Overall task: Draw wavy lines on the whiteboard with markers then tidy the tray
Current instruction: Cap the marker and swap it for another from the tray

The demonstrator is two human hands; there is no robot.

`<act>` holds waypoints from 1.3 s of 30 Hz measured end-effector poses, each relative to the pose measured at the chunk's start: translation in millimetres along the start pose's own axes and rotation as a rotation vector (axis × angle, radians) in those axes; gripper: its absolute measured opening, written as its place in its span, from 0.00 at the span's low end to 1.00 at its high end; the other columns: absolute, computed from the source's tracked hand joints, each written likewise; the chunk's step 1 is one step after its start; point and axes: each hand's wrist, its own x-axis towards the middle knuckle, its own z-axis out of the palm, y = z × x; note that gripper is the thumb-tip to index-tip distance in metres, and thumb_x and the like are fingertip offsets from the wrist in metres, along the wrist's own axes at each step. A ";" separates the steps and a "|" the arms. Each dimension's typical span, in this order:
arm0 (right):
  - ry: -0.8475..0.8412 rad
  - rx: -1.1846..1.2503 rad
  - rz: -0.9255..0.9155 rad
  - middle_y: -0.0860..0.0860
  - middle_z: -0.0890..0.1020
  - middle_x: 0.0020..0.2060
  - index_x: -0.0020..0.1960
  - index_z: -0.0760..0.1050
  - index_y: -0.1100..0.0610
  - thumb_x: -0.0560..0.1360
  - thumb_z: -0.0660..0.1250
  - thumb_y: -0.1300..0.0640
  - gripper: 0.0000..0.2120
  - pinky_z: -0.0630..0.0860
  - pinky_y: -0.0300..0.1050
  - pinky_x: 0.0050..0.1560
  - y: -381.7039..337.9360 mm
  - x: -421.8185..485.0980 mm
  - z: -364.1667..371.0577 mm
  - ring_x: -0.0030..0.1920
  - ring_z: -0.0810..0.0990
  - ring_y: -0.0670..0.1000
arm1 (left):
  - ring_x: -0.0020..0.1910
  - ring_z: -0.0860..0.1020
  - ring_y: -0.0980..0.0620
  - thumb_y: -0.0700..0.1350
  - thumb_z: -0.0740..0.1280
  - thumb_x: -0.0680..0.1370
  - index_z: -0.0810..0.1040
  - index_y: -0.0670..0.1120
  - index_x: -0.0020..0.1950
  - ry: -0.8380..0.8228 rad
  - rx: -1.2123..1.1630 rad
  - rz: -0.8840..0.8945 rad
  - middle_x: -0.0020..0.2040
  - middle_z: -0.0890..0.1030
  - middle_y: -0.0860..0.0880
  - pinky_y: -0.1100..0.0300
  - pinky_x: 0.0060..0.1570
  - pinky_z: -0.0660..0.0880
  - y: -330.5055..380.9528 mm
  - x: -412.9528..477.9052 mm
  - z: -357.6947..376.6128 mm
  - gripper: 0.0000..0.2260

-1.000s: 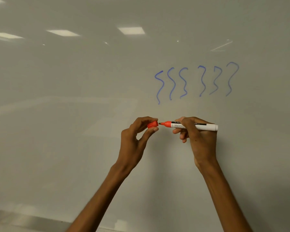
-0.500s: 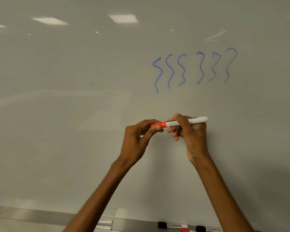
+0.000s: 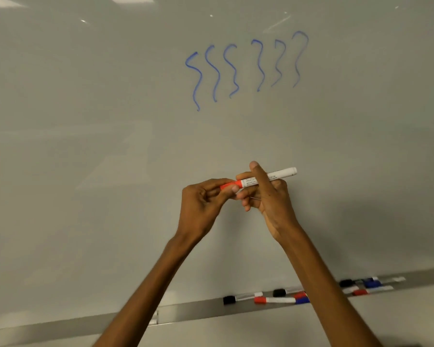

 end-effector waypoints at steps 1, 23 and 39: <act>-0.008 -0.052 0.022 0.60 0.84 0.33 0.47 0.83 0.59 0.78 0.62 0.46 0.18 0.77 0.42 0.29 3.5 -2.0 -8.3 0.30 0.80 0.53 | 0.46 0.84 0.53 0.40 0.71 0.76 0.85 0.43 0.52 -0.021 0.022 -0.015 0.46 0.86 0.50 0.64 0.48 0.78 -4.8 -0.9 1.2 0.06; 0.265 -0.576 0.241 0.53 0.85 0.42 0.51 0.82 0.60 0.72 0.74 0.58 0.10 0.79 0.36 0.41 68.5 -77.0 -305.1 0.40 0.83 0.45 | 0.43 0.82 0.62 0.47 0.77 0.71 0.85 0.53 0.46 -0.447 0.328 -0.263 0.41 0.85 0.59 0.54 0.46 0.80 -113.6 -77.1 230.0 0.05; 0.449 -1.018 0.407 0.54 0.83 0.49 0.54 0.79 0.50 0.78 0.65 0.55 0.07 0.74 0.41 0.58 187.9 -184.1 -542.6 0.51 0.79 0.49 | 0.45 0.81 0.53 0.45 0.69 0.78 0.84 0.50 0.51 -1.016 0.451 -0.106 0.47 0.85 0.53 0.62 0.46 0.71 -208.6 -182.3 491.7 0.05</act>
